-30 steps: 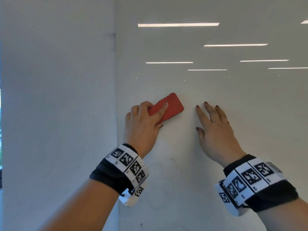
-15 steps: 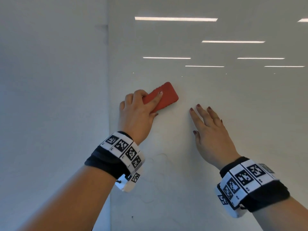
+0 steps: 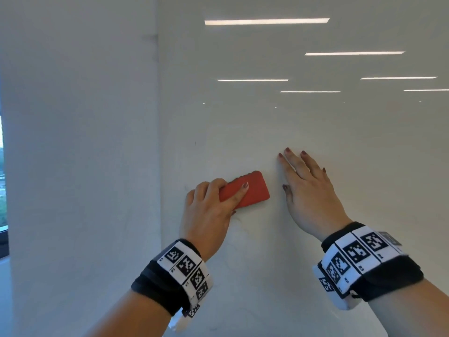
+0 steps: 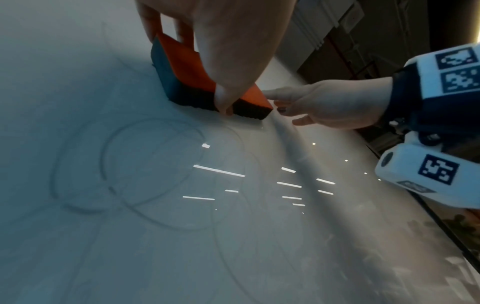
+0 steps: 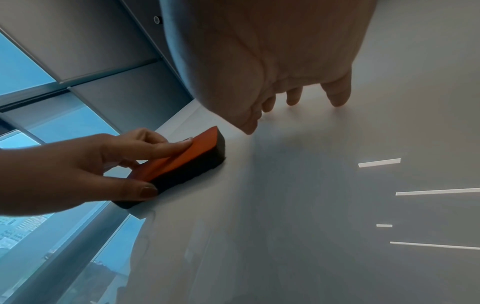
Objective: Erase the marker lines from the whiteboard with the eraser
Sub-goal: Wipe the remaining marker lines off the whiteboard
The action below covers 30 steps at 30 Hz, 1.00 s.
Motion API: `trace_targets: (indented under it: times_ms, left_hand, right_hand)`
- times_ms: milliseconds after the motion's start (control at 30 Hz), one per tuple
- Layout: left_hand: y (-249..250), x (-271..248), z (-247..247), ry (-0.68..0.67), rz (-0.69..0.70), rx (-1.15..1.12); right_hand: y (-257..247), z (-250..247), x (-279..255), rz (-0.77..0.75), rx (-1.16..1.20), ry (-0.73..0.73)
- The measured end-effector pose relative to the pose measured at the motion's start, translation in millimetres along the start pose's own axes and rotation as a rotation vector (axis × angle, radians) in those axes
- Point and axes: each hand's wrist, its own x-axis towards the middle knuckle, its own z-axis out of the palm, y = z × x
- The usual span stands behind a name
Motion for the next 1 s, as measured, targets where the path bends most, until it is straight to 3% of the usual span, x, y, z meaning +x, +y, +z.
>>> trace_targets:
  times_ms: [433,667,867,1000]
  left_hand:
    - [-73.1,78.7,-40.1,0.049,-0.161,0.019]
    - [-64.8,32.8,-23.6,0.08,-0.212,-0.042]
    - [-20.4,-1.7,-6.0,-0.013,-0.09,-0.032]
    - [-34.8,10.0,-15.1,-0.011,-0.086,-0.028]
  right_hand:
    - [1.3,0.6,0.2,-0.017,-0.038,-0.014]
    - [0.5,-0.1,-0.1,-0.01,-0.042,-0.029]
    - [-11.1,3.9,-2.1,0.043,-0.037,-0.039]
    - [-15.6,5.8,-3.8,0.063,-0.045,-0.037]
